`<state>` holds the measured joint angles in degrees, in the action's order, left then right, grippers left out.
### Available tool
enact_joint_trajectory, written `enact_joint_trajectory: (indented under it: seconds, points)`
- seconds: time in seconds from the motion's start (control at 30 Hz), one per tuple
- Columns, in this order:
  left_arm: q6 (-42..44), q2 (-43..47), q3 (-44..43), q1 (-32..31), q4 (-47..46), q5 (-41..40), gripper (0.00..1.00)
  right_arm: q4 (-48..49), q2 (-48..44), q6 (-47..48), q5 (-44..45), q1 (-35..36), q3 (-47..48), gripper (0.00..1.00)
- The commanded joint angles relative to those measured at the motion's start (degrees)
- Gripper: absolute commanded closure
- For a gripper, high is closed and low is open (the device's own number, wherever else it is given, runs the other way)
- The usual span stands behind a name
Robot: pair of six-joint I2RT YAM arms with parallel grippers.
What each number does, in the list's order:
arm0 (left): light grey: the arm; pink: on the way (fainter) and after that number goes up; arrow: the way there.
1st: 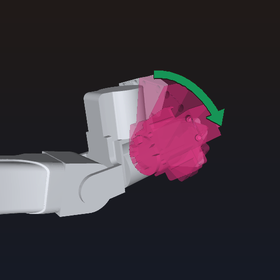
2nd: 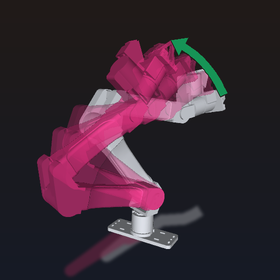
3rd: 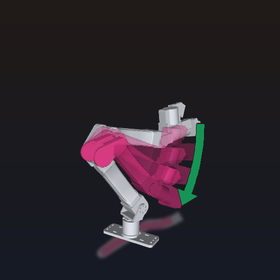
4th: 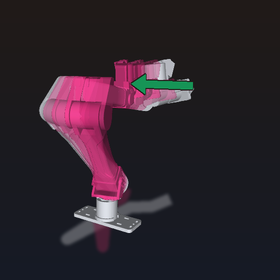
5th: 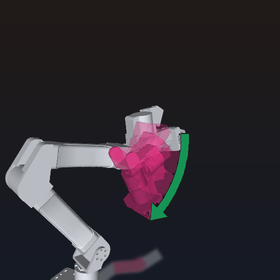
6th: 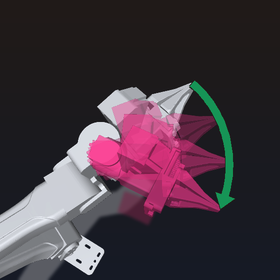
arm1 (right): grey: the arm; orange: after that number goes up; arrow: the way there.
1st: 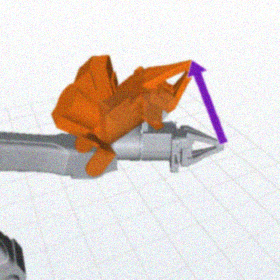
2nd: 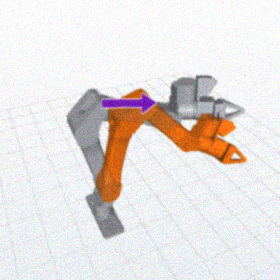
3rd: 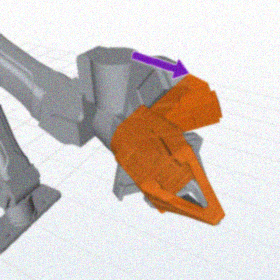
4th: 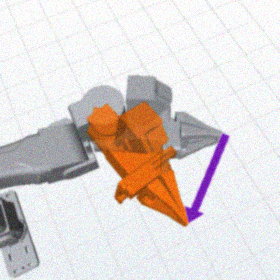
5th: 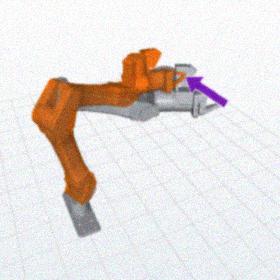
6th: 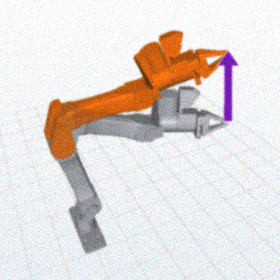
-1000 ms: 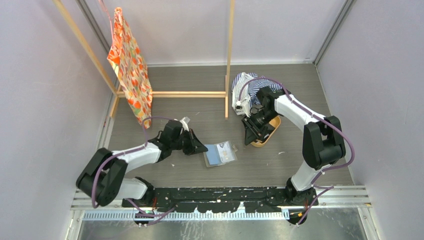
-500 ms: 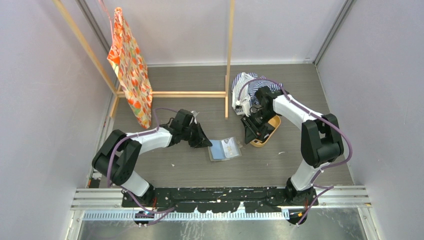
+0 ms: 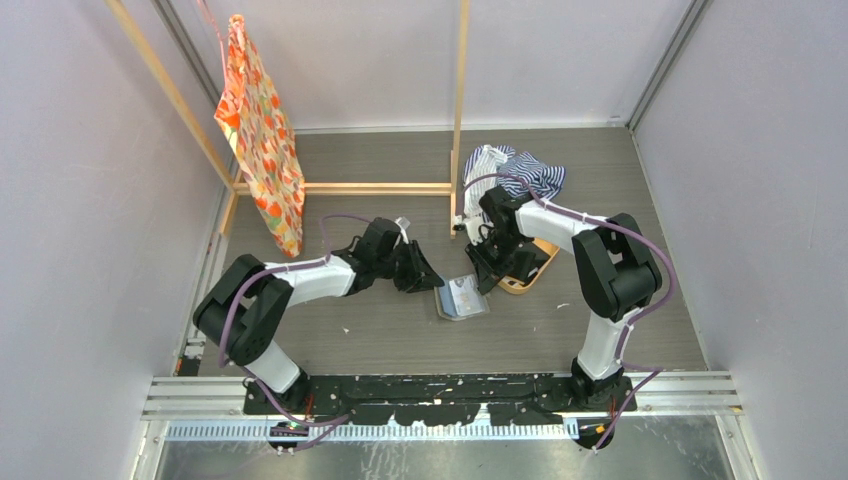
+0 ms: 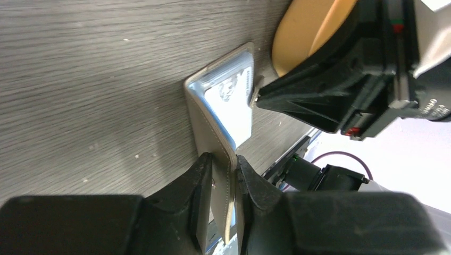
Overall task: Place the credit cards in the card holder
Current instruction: Close the card holder at the center of the board.
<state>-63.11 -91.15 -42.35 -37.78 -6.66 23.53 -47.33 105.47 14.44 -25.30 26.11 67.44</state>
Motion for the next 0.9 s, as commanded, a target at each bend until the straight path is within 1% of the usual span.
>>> enact_joint_trajectory:
  seconds: [0.0,0.13,0.23,0.43,0.53,0.67,0.73,0.87]
  points:
    - [-3.60,-2.62,-2.57,-2.80,-9.10,0.96,0.72,2.36,1.59,-3.99,2.03,-0.03,0.53,0.84]
    - [-5.40,-7.19,-4.20,-5.20,-13.75,2.20,0.66,2.13,1.68,-3.83,1.65,-0.12,0.88,0.84]
    - [-5.98,-9.94,-5.24,-6.44,-15.58,2.19,0.60,1.46,1.29,-3.13,1.11,-0.40,1.26,0.82]
    - [-4.93,-12.69,-6.30,-6.69,-14.75,1.40,0.59,-0.31,-0.23,-1.20,-0.88,-1.64,2.13,0.78]
    - [-3.52,-12.50,-6.11,-6.69,-14.19,0.34,0.59,-1.27,-3.39,0.49,-1.36,-2.68,2.42,0.73]
    - [-1.54,-11.48,-5.26,-6.69,-14.76,-0.86,0.57,-2.01,-8.01,3.39,-4.09,-4.45,1.40,0.62]
    - [-1.04,-11.29,-4.62,-6.69,-16.98,-0.83,0.55,-2.08,-9.53,4.26,-5.07,-4.61,0.85,0.58]
    - [-1.55,-12.20,-3.12,-6.69,-21.81,-0.06,0.50,-1.70,-9.16,4.85,-5.48,-4.45,0.33,0.55]
